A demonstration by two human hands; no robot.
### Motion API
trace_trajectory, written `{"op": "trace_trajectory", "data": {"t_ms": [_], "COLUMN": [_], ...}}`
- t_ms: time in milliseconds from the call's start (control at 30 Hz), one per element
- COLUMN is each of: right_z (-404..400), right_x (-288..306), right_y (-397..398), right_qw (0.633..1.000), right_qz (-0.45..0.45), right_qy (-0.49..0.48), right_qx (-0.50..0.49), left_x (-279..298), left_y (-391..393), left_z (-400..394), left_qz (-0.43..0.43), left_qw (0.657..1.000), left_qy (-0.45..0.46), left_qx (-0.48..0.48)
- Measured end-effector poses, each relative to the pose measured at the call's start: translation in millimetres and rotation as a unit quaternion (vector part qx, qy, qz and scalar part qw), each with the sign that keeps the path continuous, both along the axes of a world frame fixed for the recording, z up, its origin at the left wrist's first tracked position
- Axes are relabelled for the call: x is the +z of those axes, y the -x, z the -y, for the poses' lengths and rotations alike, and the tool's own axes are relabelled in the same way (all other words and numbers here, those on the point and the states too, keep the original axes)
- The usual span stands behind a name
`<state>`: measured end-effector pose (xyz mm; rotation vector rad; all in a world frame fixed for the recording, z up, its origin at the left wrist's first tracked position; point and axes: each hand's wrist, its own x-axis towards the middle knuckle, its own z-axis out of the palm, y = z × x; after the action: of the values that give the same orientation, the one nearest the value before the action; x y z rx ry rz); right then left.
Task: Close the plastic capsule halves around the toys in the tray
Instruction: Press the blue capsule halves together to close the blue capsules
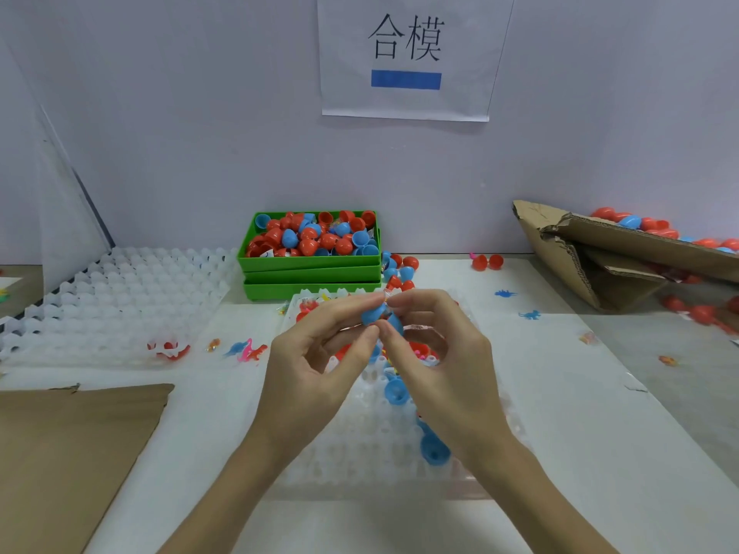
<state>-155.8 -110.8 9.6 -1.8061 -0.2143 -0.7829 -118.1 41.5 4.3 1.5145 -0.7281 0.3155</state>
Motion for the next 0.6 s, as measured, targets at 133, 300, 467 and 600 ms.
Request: {"op": "trace_trajectory", "data": {"t_ms": [133,300,467,600], "right_z": [-2.7,-5.3,-6.1,-6.9], "right_x": [-1.7,-1.4,-2.5,-2.0], "right_y": [0.6,2.3,2.6,2.2], "right_qw": [1.000,0.999,0.998,0.999], "right_qz": [0.001,0.005,0.009,0.023], "right_qy": [-0.018,-0.035,-0.041,-0.019], "right_qx": [0.014,0.027,0.041,0.033], "left_x": [0.8,0.5,1.1,1.1], "left_y": [-0.8,-4.2,-6.7,-6.3], "left_z": [1.4,0.6,-0.5,-1.3], "left_qz": [-0.006,-0.042,-0.118,-0.107], "left_qw": [0.999,0.997,0.990,0.992], "left_qy": [0.010,0.039,0.075,0.062], "left_qx": [0.040,0.051,0.020,0.024]}}
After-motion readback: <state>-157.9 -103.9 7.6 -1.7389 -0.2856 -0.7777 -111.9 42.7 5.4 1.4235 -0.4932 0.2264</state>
